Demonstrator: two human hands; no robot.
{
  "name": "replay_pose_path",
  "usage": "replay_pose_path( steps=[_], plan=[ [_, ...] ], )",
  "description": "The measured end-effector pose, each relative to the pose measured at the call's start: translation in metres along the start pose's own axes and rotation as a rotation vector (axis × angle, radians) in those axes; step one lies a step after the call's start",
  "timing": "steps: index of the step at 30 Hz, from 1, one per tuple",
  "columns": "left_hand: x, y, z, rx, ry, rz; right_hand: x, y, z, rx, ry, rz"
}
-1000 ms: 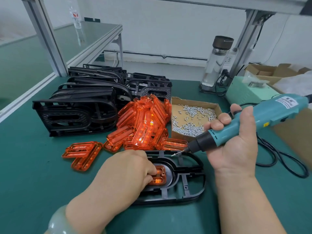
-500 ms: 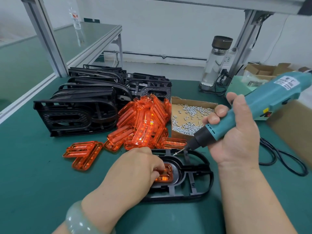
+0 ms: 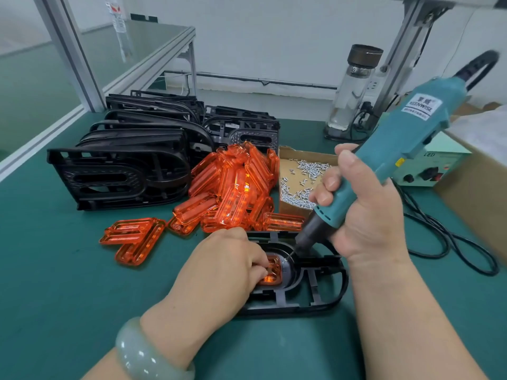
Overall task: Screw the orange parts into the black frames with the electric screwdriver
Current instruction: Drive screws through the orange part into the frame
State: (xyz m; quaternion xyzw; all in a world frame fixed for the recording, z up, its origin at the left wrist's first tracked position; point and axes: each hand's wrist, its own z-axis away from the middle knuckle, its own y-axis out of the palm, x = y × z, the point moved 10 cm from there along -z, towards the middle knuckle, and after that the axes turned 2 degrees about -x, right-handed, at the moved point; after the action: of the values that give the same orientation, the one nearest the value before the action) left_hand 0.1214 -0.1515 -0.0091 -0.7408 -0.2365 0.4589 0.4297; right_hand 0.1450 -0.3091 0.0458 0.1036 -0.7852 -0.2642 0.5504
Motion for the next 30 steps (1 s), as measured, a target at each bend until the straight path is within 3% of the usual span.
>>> replay_pose_path(
  steps=[14, 24, 30],
  plan=[
    [-0.001, 0.001, -0.001, 0.001, -0.001, -0.008, -0.002, 0.016, 0.007, 0.062, -0.027, 0.077],
    [-0.003, -0.001, 0.002, -0.02, 0.015, -0.006, -0.006, 0.041, 0.017, 0.26, -0.037, 0.101],
    [-0.004, -0.002, 0.001, -0.017, 0.013, -0.006, -0.007, 0.034, 0.016, 0.217, -0.011, 0.078]
  ],
)
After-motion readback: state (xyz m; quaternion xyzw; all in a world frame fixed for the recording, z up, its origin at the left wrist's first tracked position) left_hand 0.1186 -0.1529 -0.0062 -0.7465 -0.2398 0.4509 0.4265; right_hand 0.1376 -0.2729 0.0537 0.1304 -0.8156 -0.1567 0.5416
